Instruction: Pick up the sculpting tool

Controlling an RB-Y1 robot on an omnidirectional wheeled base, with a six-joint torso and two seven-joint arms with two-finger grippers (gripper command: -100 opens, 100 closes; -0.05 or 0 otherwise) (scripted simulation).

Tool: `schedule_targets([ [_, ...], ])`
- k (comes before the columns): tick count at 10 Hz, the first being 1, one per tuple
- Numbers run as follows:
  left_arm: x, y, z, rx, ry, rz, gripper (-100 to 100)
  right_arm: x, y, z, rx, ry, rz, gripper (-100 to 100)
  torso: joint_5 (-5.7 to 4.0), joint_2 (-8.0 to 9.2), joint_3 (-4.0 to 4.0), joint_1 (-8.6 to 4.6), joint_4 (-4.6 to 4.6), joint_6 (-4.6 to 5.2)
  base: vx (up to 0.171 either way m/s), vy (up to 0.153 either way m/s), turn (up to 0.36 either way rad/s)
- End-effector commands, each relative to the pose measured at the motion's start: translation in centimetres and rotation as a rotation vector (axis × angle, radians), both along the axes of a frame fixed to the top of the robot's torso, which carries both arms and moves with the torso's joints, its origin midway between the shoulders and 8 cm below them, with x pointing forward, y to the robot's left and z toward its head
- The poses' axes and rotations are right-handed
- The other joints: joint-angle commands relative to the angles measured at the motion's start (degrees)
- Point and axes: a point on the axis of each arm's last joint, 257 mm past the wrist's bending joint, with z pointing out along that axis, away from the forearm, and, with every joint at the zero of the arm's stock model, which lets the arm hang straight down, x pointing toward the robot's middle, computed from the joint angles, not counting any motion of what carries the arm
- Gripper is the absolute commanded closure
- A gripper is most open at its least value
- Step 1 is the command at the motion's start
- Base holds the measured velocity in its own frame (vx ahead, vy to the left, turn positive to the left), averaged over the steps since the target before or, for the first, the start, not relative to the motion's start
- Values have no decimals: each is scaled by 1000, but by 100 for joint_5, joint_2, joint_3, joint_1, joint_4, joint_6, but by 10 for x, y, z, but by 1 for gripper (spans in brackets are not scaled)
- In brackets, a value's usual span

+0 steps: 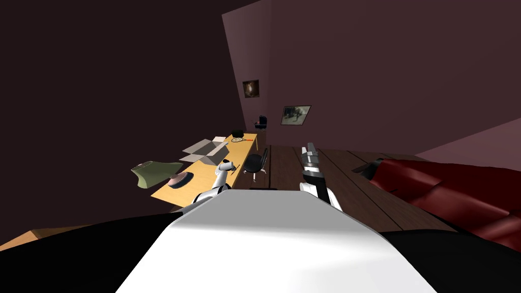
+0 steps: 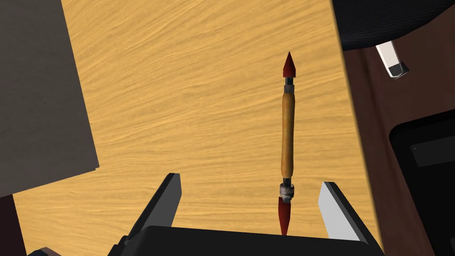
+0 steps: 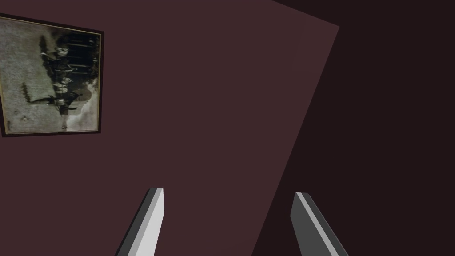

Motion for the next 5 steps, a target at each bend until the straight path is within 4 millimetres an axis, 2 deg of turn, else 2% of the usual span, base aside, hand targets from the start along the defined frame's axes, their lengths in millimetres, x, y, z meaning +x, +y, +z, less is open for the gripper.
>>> schedule_targets([
  [1, -10, -8, -6, -27, 36, 14, -100, 0, 0, 0, 0, 0, 0, 0, 0, 0, 0, 0, 0, 0, 35, 56, -14],
  [4, -27, -32, -24, -104, 133, 51, -100, 0, 0, 0, 0, 0, 0, 0, 0, 0, 0, -4, 0, -1, 47, 60, -8],
  [5, -27, -32, -24, -104, 133, 51, -100, 0, 0, 0, 0, 0, 0, 0, -1, 0, 0, -4, 0, -1, 30, 45, -7],
])
